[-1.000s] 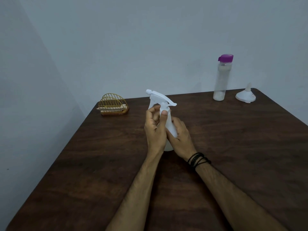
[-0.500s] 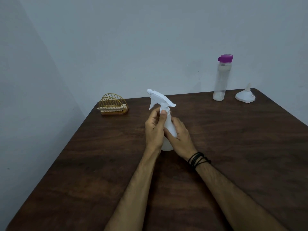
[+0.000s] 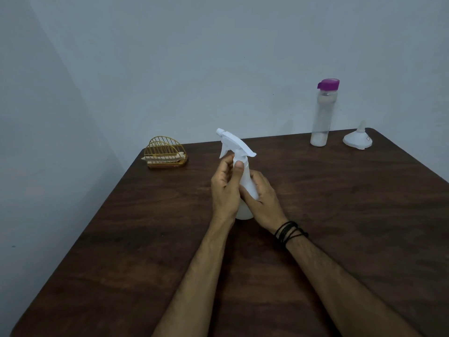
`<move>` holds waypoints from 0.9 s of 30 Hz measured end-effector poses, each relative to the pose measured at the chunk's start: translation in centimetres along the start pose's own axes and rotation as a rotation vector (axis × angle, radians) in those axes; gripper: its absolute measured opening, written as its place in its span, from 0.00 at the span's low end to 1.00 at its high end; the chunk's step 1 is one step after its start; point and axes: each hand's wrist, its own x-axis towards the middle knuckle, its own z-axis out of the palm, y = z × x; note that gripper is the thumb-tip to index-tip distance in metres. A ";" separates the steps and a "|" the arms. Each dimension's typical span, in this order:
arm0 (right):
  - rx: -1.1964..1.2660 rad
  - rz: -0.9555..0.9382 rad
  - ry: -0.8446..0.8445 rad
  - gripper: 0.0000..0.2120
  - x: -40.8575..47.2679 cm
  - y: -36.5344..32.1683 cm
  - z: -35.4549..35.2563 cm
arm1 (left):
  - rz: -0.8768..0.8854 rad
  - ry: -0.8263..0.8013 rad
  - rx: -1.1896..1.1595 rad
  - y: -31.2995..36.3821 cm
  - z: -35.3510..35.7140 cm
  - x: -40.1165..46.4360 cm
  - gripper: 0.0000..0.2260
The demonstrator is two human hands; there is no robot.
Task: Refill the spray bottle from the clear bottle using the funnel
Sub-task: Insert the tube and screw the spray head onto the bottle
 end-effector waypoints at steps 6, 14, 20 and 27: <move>-0.007 -0.006 0.010 0.23 0.0 0.1 0.0 | -0.040 -0.002 -0.039 -0.1 0.0 0.0 0.07; 0.002 0.005 -0.003 0.24 0.0 -0.1 0.0 | -0.113 0.055 -0.048 -0.1 -0.2 0.2 0.08; 0.005 0.003 -0.037 0.23 0.2 0.0 -0.2 | -0.095 0.050 -0.010 -0.3 -0.2 0.3 0.11; 0.191 0.087 0.008 0.21 0.0 -0.2 -1.0 | -0.134 -0.042 0.153 -2.3 -1.3 -1.5 0.17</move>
